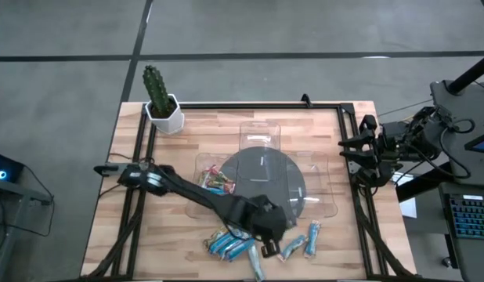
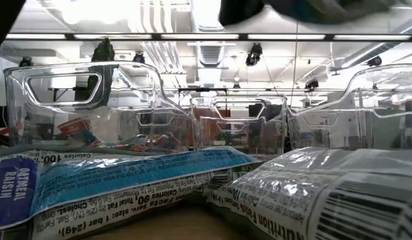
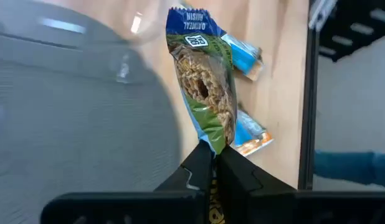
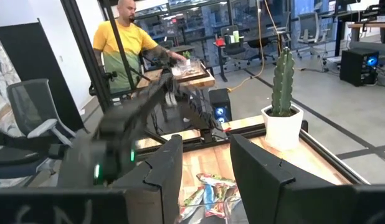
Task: Pick and place Granola Bars by type
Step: Put the blue granola bar into the top transparent bin
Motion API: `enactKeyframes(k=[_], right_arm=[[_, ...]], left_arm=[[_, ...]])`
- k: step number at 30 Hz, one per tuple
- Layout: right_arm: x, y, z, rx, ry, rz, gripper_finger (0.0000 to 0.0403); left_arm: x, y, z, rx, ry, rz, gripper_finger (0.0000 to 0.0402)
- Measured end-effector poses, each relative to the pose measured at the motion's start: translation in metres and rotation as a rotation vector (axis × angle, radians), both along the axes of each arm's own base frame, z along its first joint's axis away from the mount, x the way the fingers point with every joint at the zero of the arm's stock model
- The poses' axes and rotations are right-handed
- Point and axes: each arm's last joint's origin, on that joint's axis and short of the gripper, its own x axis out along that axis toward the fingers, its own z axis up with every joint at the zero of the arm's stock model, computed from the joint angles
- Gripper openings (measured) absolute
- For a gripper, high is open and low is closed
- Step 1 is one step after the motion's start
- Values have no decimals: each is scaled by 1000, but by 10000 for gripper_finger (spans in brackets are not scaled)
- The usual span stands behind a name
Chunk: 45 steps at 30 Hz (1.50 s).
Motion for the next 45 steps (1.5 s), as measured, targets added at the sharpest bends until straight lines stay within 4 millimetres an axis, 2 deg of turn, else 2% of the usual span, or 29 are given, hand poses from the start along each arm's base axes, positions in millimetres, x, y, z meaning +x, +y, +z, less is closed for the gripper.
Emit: enactKeyframes(k=[4, 10, 14, 18, 24, 29, 36, 45], right_arm=[[0, 0, 0, 1, 0, 1, 127], [0, 0, 0, 4, -1, 1, 127], [0, 0, 0, 4, -2, 1, 127], [0, 0, 0, 5, -2, 1, 127], [0, 0, 0, 9, -2, 1, 127], [0, 0, 0, 29, -2, 0, 127], [1, 1, 0, 29, -1, -1, 127], [2, 2, -1, 23, 6, -1, 127]], left_arm=[[-28, 28, 44, 44, -63, 92, 0], [-71, 75, 96, 137, -190, 284, 0], [-95, 102, 114, 184, -241, 394, 0], [-107, 118, 117, 199, -252, 441, 0], [-107, 139, 115, 204, -246, 496, 0], [-92, 161, 99, 166, -222, 479, 0], [-71, 200, 67, 194, -152, 468, 0], [-58, 256, 8, 136, 20, 497, 0]])
